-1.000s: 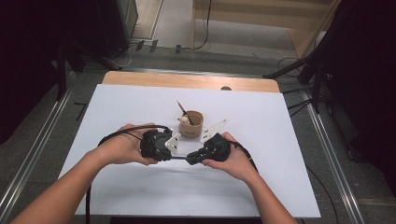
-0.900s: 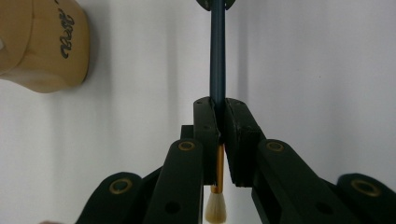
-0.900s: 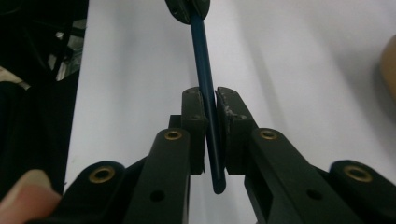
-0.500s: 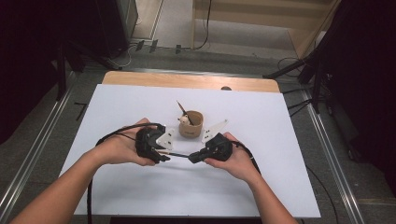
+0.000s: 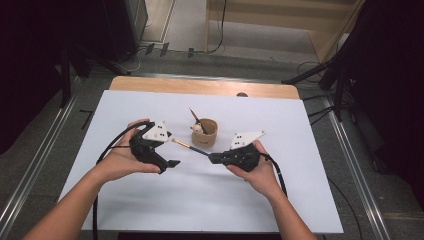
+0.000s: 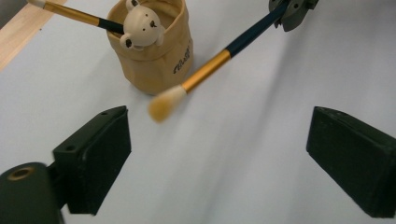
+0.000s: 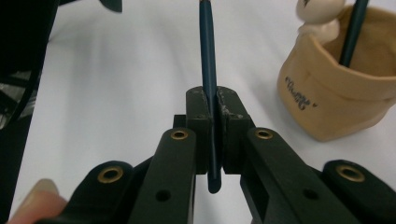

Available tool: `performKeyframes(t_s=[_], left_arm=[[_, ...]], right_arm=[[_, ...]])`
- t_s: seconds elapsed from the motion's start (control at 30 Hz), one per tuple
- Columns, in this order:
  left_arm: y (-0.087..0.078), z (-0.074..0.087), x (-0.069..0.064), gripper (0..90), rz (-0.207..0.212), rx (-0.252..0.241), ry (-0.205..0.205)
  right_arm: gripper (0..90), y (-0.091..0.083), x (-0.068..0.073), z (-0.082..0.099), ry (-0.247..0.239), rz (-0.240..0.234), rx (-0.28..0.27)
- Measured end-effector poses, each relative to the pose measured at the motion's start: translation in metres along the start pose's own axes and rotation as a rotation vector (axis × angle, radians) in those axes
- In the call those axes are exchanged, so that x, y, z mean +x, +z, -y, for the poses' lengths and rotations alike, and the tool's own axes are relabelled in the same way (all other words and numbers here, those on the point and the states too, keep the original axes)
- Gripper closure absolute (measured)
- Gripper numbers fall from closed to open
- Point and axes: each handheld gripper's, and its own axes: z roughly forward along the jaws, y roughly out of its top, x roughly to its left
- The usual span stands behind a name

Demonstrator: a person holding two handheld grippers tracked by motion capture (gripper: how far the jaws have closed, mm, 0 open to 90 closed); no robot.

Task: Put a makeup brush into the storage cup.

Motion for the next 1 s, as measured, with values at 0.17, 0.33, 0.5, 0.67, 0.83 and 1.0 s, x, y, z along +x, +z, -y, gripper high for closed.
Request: performKeyframes(t_s=[0.17,0.33,0.5,0.67,0.83,1.0], left_arm=[[0.003,0.004,0.000,3.5,-0.008,-0.065,-0.062],[0.004,0.002,-0.001,4.2,-0.009,-0.135,-0.120],[0.004,-0.001,-0.002,4.2,-0.015,-0.196,-0.156],[0.006,-0.003,-0.002,5.2,-0.006,-0.255,-0.197],[0.007,-0.003,-0.002,6.5,-0.003,-0.300,-0.236],[0.009,-0.004,-0.003,11.1,0.000,-0.343,-0.266]], right_arm=[[86.0,-0.003,0.002,0.001,-0.007,0.031,-0.055],[86.0,-0.003,0.007,0.000,-0.032,0.077,-0.092],[86.0,-0.004,0.009,0.002,-0.031,0.109,-0.136],[86.0,-0.005,0.009,0.005,-0.028,0.129,-0.176],[86.0,-0.007,0.010,0.004,-0.038,0.142,-0.206],[86.0,-0.007,0.012,0.003,-0.048,0.151,-0.231]])
